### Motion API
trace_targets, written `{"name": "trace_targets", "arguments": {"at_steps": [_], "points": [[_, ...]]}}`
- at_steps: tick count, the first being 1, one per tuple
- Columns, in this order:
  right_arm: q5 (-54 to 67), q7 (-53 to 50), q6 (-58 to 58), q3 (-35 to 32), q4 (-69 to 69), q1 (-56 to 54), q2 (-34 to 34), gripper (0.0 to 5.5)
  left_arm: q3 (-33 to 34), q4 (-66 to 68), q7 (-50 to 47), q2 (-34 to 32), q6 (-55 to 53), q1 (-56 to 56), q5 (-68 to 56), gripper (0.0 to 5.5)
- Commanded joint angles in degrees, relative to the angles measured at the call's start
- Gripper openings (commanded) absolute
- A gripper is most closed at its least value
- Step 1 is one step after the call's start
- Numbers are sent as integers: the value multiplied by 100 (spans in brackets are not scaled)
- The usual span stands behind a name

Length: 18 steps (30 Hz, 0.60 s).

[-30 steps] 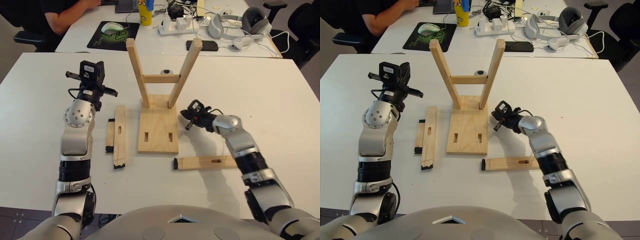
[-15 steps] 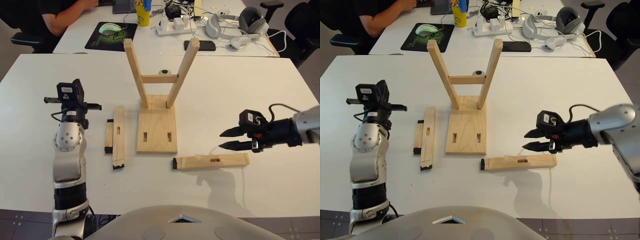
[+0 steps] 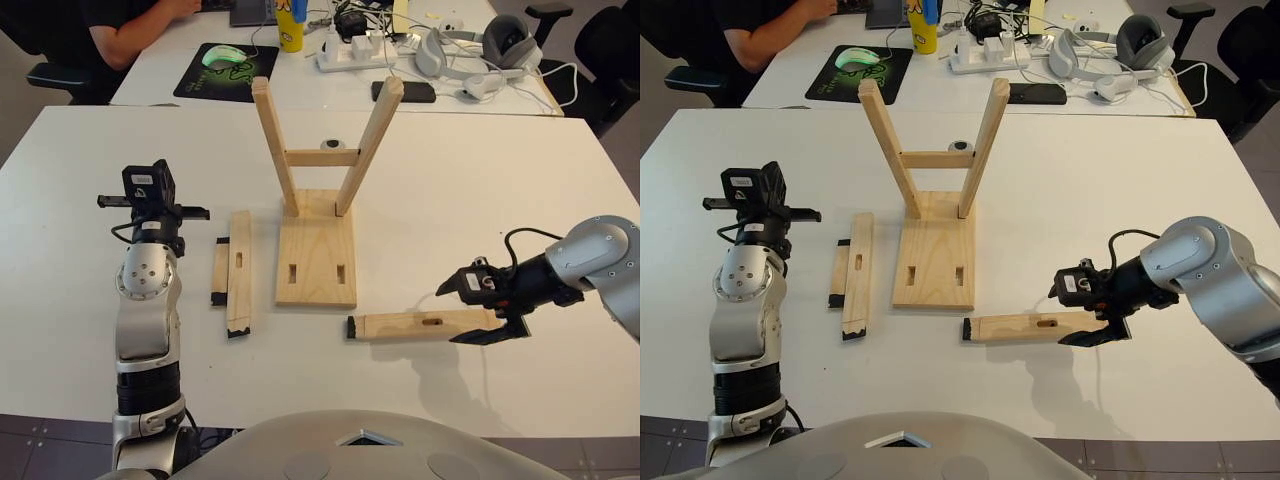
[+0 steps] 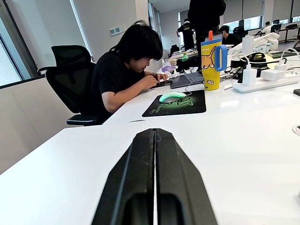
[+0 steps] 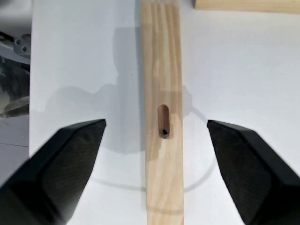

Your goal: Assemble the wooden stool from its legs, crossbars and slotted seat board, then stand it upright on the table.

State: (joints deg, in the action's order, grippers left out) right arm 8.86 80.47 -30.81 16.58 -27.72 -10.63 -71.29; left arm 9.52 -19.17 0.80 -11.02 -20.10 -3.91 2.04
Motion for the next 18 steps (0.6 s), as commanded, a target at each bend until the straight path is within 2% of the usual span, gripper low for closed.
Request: {"name": "trace_targets", "arguments": {"at_steps": [1,11,18], "points": [[-606,-433,349,267,-42,175,142,401,-34,50,58,-46,-10,-133,-20,0],[-1570,-798,763,770,132,478,390,401,-124,191,182,-68,5,-347,-36,0],[-2223,-1043,1351,877,371,526,442,297,-100,264,230,-98,25,-439,-56,0]]}}
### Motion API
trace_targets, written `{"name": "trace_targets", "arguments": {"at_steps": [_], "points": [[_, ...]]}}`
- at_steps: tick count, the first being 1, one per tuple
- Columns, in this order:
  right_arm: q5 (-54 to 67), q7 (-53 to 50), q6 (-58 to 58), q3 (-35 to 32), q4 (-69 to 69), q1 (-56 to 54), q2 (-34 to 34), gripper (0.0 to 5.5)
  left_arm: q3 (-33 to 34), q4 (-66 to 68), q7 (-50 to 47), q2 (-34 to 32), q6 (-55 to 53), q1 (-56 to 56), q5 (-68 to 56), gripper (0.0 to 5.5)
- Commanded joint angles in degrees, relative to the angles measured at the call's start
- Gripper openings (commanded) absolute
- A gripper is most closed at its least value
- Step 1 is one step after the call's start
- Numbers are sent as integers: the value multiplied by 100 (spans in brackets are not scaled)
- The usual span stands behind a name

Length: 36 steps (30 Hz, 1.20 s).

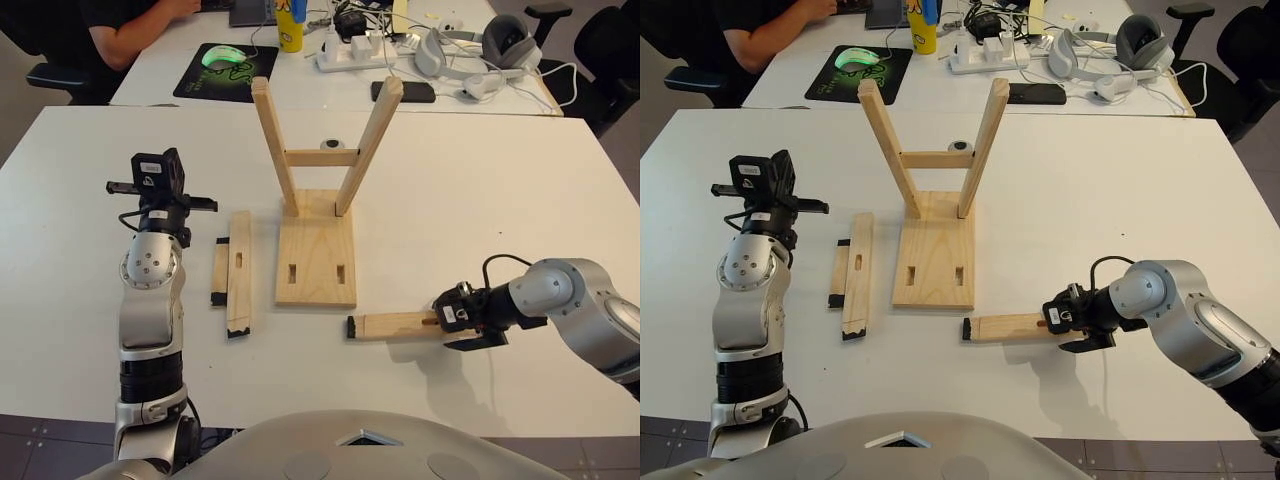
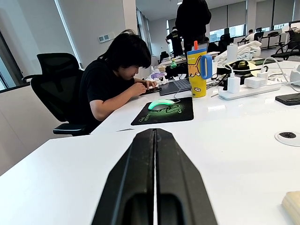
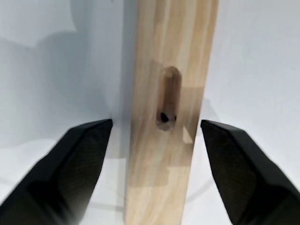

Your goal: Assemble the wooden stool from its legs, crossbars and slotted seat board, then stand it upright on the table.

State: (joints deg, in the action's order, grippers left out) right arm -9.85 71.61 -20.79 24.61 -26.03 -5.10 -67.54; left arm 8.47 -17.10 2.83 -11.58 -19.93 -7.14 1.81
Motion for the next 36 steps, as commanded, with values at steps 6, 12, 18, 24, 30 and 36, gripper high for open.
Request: {"name": "trace_targets", "arguments": {"at_steps": [6,12,18,24,30,36], "points": [[-1131,-215,1761,403,1079,-739,385,222,-40,173,2,-1,42,-281,-25,0],[-1943,-415,3589,909,2611,-2049,1192,212,-143,294,11,56,83,-423,-32,0],[-3567,-1928,5116,1444,4702,-3426,1914,212,-231,439,75,77,88,-607,-69,0],[-4887,-3612,6119,1963,5975,-4362,2305,211,-233,479,113,57,77,-586,-91,0],[-5166,-4389,6752,1980,5918,-4576,2372,211,-253,594,146,72,116,-605,-111,0],[-4981,-4230,6788,1745,5881,-4685,2417,299,-227,539,94,99,112,-496,-125,0]]}}
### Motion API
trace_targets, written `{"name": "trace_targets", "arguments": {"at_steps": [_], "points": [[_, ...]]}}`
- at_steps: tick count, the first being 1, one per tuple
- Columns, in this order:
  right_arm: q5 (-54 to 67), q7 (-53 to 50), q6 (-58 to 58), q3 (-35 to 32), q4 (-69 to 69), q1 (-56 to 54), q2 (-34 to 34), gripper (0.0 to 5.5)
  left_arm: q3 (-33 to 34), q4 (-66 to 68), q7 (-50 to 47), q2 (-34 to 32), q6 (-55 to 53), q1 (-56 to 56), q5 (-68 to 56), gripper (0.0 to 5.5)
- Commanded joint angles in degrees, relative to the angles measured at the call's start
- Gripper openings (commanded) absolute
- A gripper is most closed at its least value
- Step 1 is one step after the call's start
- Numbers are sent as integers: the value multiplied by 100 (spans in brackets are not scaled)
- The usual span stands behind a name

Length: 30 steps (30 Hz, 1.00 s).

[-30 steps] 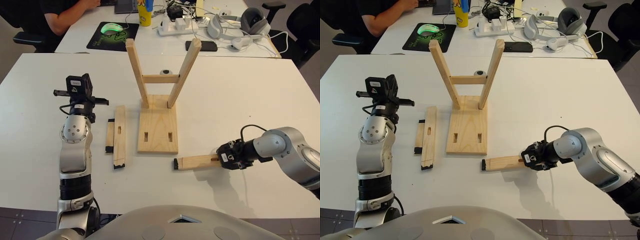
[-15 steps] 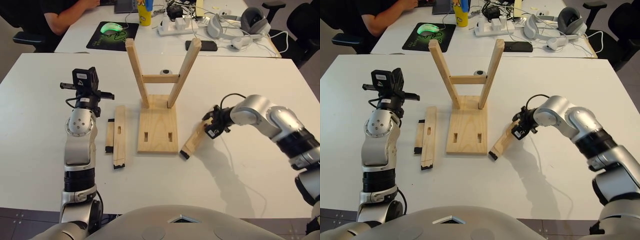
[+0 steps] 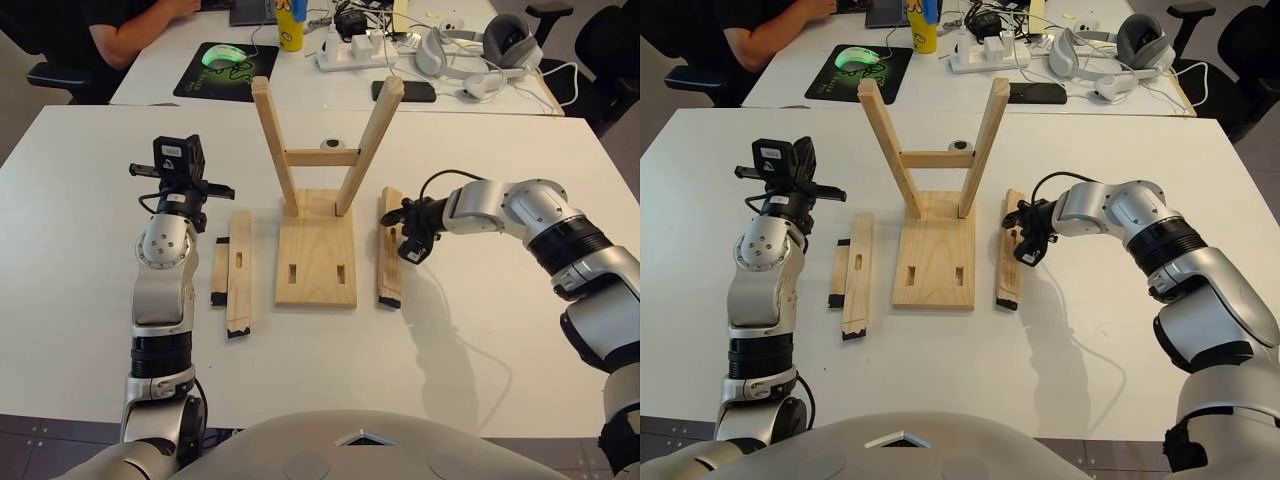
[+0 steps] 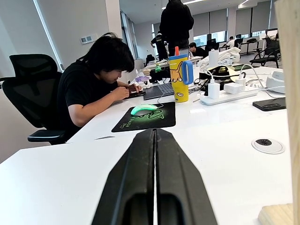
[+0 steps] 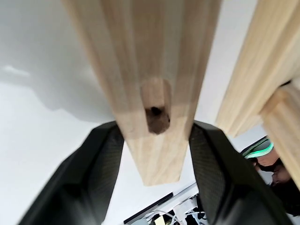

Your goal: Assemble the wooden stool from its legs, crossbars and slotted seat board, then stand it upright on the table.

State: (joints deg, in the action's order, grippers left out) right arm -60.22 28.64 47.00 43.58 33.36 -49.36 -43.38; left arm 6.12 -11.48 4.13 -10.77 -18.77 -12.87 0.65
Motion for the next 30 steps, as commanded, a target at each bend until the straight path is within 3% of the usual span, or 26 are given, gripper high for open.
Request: {"name": "trace_targets", "arguments": {"at_steps": [1,5,8,11,12,14,17,20,23,26,30], "points": [[56,33,4,-184,-92,-267,-3,313,14,-24,-41,19,2,96,-10,0],[306,73,-46,-466,-429,-215,-106,371,140,-51,-11,-10,-43,186,-102,0],[1677,906,-612,-1199,-1056,165,-371,374,432,-132,222,-286,-261,299,-297,0],[4210,2260,-2634,-2370,-2434,1152,-658,374,763,-168,753,-727,-623,418,-676,0],[5610,2540,-4346,-3126,-3141,1607,-589,374,811,-233,968,-954,-756,575,-709,0],[7633,2625,-6654,-4655,-3886,2496,-498,374,818,-479,1339,-1170,-1033,1013,-897,0],[9608,2010,-7952,-6309,-4686,4411,-121,374,704,-772,1799,-1154,-1373,1875,-1321,0],[9998,1706,-8013,-6676,-4727,5404,237,374,623,-696,1935,-1210,-1445,2209,-1345,0],[10006,1133,-7967,-6674,-4534,5818,656,377,656,-567,2108,-1300,-1566,2160,-1493,42],[9730,162,-7815,-6641,-4198,5772,1282,377,752,-601,2196,-1363,-1794,2250,-1625,83],[9843,-1142,-7793,-7114,-3761,5480,2120,377,755,-609,2336,-1372,-2181,2484,-1906,138]]}}
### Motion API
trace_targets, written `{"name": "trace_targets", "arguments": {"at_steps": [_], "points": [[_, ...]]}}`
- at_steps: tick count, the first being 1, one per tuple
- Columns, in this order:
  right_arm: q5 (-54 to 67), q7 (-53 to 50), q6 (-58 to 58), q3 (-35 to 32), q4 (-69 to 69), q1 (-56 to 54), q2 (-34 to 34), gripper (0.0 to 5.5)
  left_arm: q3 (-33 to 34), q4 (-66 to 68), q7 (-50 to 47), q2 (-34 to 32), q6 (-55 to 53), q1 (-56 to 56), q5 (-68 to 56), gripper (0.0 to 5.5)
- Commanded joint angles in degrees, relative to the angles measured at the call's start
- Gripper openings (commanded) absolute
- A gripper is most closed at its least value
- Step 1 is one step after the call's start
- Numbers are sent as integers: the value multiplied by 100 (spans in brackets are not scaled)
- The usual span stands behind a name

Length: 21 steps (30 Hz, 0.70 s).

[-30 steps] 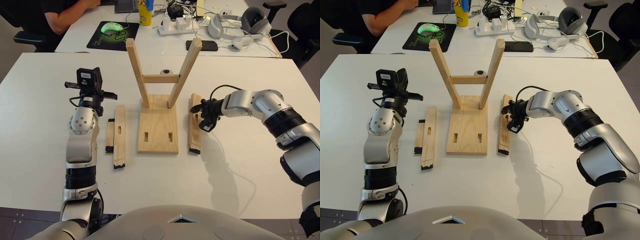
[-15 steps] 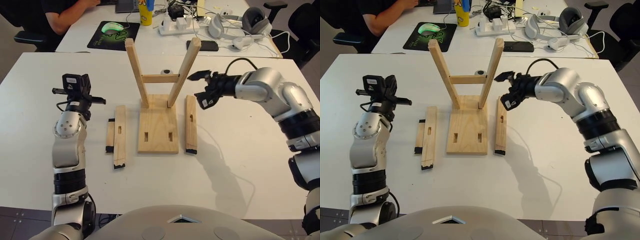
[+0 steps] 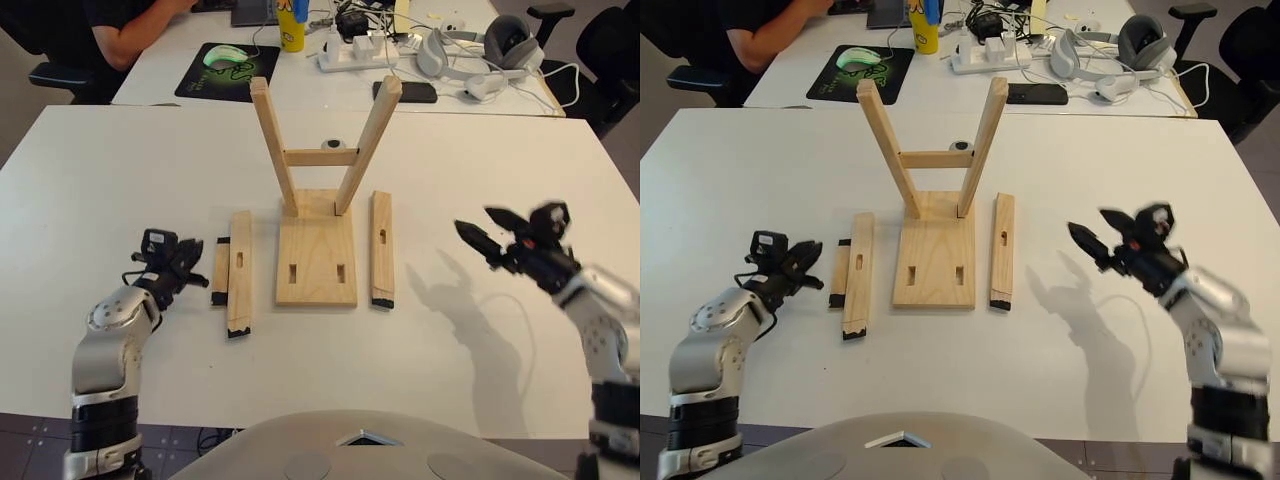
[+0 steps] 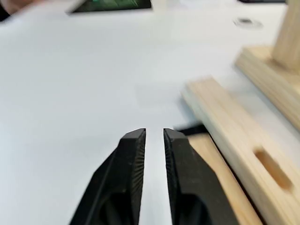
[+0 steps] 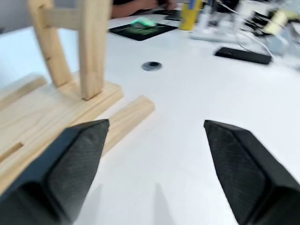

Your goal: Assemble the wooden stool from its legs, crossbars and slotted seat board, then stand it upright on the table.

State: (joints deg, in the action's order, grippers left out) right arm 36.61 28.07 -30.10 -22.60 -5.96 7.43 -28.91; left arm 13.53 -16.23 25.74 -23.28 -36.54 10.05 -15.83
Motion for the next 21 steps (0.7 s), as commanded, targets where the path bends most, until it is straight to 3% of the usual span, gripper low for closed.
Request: {"name": "trace_targets", "arguments": {"at_steps": [1,8,21], "points": [[159,-1194,-53,-526,109,-203,766,377,3,-176,179,-134,-490,192,-300,150],[-93,-1431,-75,-99,-373,-270,1044,377,39,-329,124,-189,-1229,-95,-707,245],[-541,-1447,44,510,-727,-92,1261,377,76,-330,228,-462,-2098,-520,-1253,245]]}}
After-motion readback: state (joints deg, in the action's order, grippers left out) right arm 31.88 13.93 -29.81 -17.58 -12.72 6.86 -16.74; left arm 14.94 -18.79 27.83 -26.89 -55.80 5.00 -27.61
